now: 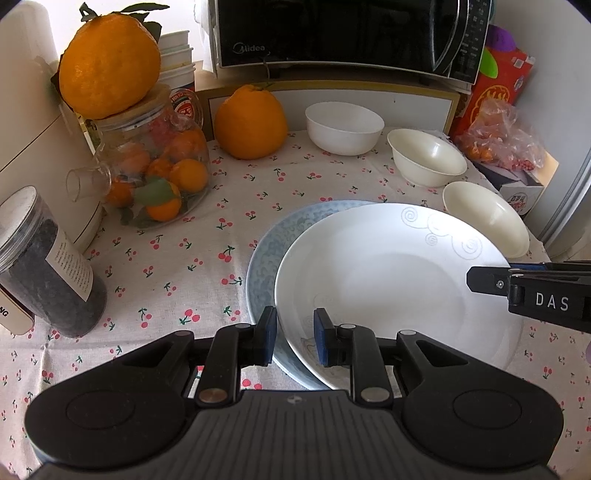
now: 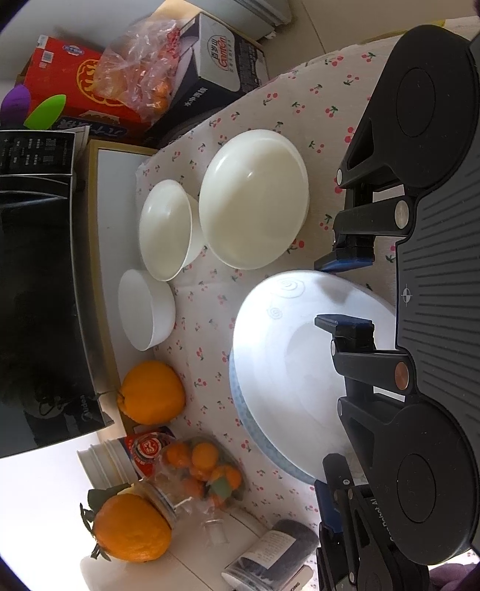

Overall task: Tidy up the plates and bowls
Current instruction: 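Lower the white plate onto the blue plates and open the left gripper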

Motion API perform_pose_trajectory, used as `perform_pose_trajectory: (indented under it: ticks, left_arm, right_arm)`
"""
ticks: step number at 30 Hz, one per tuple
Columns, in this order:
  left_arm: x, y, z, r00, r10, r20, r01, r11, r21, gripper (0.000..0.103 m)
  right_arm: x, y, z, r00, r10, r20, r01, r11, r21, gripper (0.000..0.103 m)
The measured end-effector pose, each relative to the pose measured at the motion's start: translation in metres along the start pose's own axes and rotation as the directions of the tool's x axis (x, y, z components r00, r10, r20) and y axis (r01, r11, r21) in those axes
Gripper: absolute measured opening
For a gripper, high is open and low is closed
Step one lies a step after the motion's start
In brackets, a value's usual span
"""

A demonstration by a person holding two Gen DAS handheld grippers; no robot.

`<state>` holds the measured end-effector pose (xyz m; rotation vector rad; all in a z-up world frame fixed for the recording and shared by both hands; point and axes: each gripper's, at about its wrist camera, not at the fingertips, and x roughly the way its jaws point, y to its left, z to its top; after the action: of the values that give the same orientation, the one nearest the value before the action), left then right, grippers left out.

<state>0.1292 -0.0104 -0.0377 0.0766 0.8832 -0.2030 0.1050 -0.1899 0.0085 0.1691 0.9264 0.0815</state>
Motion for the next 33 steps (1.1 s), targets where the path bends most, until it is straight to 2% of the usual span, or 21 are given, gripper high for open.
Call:
perform_pose_trajectory:
  ticks: [11, 18, 22, 25, 29, 33]
  left_arm:
    - [-0.002, 0.005, 0.002, 1.0, -0.013, 0.001, 0.013, 1.0, -0.019, 0.019]
    - [-0.003, 0.007, 0.002, 1.0, -0.007, 0.011, 0.007, 1.0, -0.028, 0.018]
    - [-0.004, 0.006, 0.003, 1.0, 0.011, 0.019, -0.011, 1.0, -0.022, 0.016]
    - [-0.005, 0.004, 0.002, 0.998, 0.064, 0.029, -0.065, 0.998, 0.009, 0.016]
    - [-0.003, 0.011, 0.001, 0.999, 0.037, 0.009, -0.036, 0.999, -0.008, 0.015]
    - [-0.003, 0.012, 0.001, 1.0, 0.029, 0.001, -0.029, 1.0, -0.01, 0.016]
  right_arm:
    - [0.002, -0.012, 0.002, 0.999, 0.012, -0.034, -0.01, 0.999, 0.052, 0.026]
    - [0.0, -0.013, 0.003, 0.999, 0.023, -0.027, -0.022, 0.998, 0.062, 0.026]
    - [0.002, -0.008, 0.003, 0.999, 0.029, -0.027, -0.027, 0.999, 0.044, 0.023]
    - [0.006, 0.002, 0.002, 0.999, 0.028, -0.031, -0.027, 0.999, 0.019, 0.019]
    - [0.006, 0.017, 0.0, 1.0, -0.013, -0.016, 0.012, 0.998, -0.06, 0.02]
    - [0.007, 0.014, 0.001, 1.0, 0.0, -0.018, -0.001, 0.999, -0.049, 0.02]
